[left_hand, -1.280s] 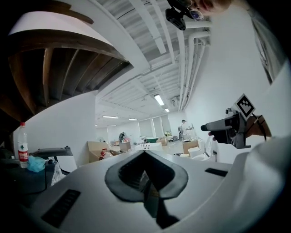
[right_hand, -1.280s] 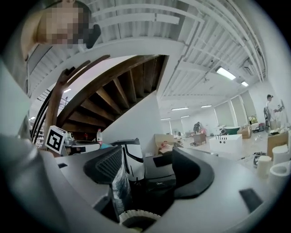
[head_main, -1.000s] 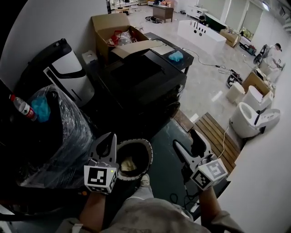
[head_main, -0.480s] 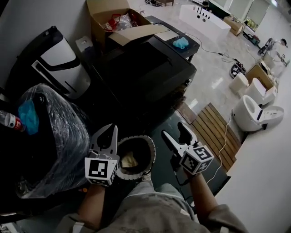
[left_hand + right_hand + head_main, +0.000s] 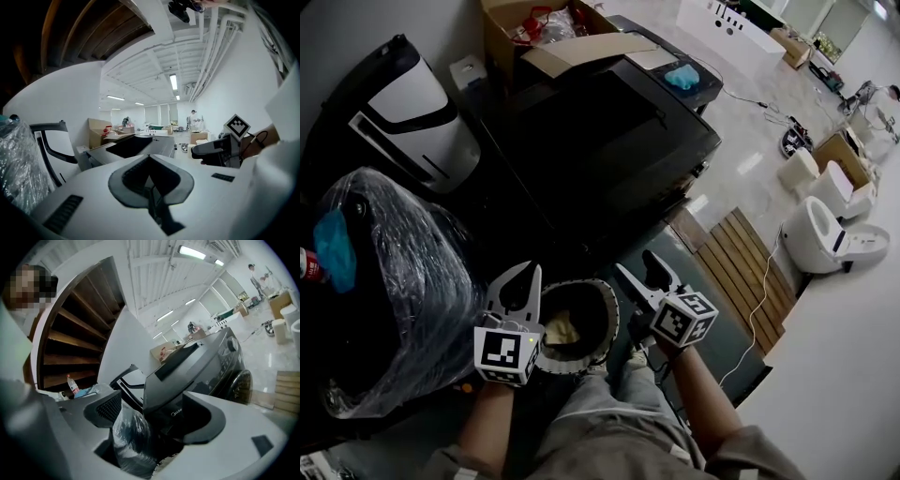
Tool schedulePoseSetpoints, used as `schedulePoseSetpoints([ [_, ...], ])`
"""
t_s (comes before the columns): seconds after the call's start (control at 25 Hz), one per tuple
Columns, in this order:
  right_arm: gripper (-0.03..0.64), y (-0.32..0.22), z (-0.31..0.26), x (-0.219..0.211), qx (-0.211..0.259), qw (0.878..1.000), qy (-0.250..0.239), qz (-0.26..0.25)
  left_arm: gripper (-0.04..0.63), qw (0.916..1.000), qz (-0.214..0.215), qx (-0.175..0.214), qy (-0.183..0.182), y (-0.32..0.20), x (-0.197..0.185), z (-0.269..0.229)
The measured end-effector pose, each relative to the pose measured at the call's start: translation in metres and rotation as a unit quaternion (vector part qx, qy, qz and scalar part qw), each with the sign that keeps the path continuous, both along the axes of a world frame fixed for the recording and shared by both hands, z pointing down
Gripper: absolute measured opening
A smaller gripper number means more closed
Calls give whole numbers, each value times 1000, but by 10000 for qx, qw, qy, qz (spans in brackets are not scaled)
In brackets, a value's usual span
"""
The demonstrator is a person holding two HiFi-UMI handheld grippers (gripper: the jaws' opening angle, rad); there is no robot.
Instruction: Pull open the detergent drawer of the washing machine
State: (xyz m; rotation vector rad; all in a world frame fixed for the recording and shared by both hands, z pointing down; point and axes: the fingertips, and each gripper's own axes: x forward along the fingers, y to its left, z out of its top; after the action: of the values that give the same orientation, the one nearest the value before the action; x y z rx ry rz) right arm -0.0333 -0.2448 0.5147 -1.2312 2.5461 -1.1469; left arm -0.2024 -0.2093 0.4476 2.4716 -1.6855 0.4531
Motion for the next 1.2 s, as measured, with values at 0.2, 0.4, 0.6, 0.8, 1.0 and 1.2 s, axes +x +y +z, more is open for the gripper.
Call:
schedulePoseSetpoints([
  [0.2,394,-16,38,-10,-460,9976,-523,2,15,9998,-79,-180,47,-13,0,27],
  [0.4,413,-35,67,-19,-714,9892,-1279,42,15,9992,-185,-248,261,-25,1,49],
  [0.6,420,-49,99,-26,-1024,9789,-1766,94,15,9984,-317,-191,420,-30,0,67],
  [0.8,423,-60,124,-34,-1269,9705,-2048,81,15,9982,-382,-223,394,-34,0,85],
  [1.0,426,-68,134,-45,-1260,9650,-2292,-184,15,9975,-560,-338,248,-38,-5,99],
  [1.2,431,-76,131,-54,-1154,9571,-2639,-305,15,9967,-635,-458,232,-35,-8,114],
])
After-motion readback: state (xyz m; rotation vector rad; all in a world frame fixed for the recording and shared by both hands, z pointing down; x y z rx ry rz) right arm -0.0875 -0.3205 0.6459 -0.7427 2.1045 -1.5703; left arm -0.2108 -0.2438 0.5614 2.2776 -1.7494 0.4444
